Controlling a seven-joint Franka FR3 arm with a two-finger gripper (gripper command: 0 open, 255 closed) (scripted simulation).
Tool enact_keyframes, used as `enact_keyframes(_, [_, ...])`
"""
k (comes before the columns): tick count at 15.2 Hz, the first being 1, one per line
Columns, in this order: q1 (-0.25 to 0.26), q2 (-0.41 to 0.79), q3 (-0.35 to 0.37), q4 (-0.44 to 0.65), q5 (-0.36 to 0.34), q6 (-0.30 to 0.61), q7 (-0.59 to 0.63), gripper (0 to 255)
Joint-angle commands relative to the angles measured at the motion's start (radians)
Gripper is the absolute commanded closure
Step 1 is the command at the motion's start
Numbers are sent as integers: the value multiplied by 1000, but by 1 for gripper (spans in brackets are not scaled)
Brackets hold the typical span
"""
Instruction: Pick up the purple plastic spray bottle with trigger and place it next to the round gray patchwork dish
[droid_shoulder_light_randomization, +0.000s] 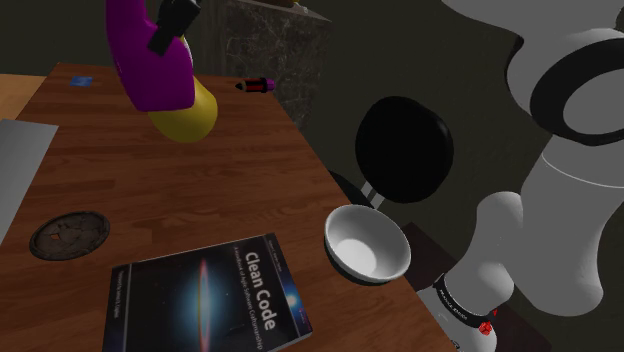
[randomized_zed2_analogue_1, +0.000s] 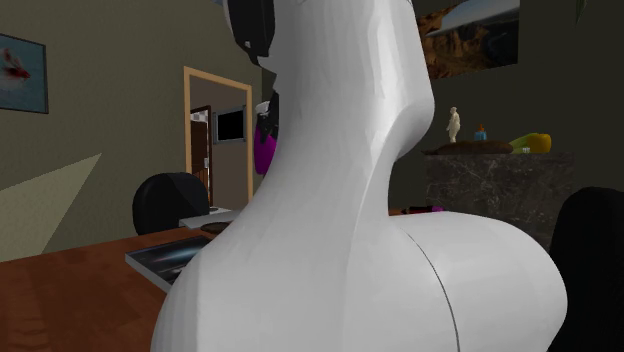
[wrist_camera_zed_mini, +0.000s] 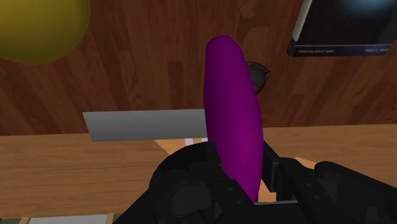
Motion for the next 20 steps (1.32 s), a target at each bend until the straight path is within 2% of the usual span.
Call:
enact_keyframes(1, [5,-12,1,-43,1,31,-11,255])
enact_keyframes(20, [22,-31,18,-316,50,269,-119,255])
